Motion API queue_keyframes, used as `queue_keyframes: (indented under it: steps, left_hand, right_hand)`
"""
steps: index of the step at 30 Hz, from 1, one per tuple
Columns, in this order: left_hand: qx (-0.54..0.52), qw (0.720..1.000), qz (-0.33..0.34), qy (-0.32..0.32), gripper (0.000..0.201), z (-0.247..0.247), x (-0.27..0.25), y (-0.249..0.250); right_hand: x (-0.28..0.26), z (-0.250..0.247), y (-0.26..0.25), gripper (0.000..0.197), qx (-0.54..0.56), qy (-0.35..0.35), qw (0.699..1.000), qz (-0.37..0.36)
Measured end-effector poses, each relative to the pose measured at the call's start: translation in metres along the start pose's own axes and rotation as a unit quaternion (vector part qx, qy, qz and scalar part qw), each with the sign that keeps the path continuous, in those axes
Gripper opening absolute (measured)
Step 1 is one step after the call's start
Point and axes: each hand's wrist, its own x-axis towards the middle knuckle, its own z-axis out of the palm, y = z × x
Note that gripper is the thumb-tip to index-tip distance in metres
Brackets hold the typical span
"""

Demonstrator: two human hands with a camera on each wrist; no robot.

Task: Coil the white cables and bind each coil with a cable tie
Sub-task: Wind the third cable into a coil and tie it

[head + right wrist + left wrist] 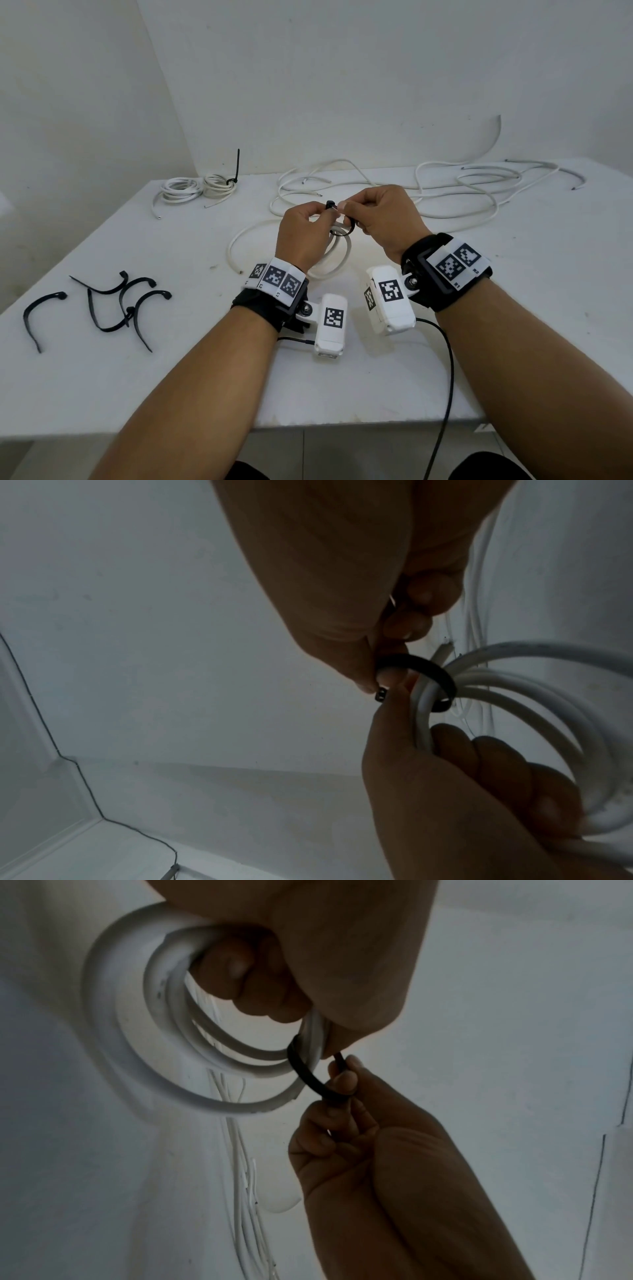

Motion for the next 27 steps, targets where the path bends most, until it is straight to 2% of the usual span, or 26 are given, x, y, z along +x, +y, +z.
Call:
queue_keyframes:
  steps: [7,10,12,15,19,21,24,27]
  left_hand:
    - [0.124,0.990,0.070,-0.008,0.023,-0.001,0.000,-0.001]
    - [0.145,0.985,0.087,-0.024,0.024,0.002,-0.004,0.005]
    - [0.130,0.986,0.098,-0.019,0.023,0.000,-0.003,0.007]
    - [0.091,0.990,0.107,-0.010,0.026,-0.007,0.000,0.008]
    - [0.065,0.986,0.144,-0.056,0.023,-0.008,-0.004,0.007]
    - [0.052,0.983,0.158,-0.081,0.023,-0.008,-0.007,0.010]
    - [0.012,0.984,0.131,-0.117,0.023,-0.008,-0.011,0.015]
    - [-0.025,0.985,0.108,-0.132,0.026,-0.005,-0.015,0.017]
  right_hand:
    - [0.003,-0.001,0.004,0.016,0.005,0.012,1.000,0.018]
    - [0.005,-0.002,0.004,0.011,0.033,0.022,0.999,0.034]
    - [0.005,-0.002,0.004,0.011,0.045,0.012,0.998,0.038]
    - [0.003,-0.001,0.003,0.022,0.032,-0.025,0.999,0.028]
    - [0.004,-0.006,-0.001,0.016,0.070,-0.028,0.997,0.011]
    - [0.005,-0.011,-0.003,0.017,0.055,-0.031,0.998,0.012]
    - [0.005,-0.016,-0.001,0.030,-0.005,-0.025,1.000,0.013]
    - [0.006,-0.019,-0.002,0.035,0.003,-0.070,0.996,0.061]
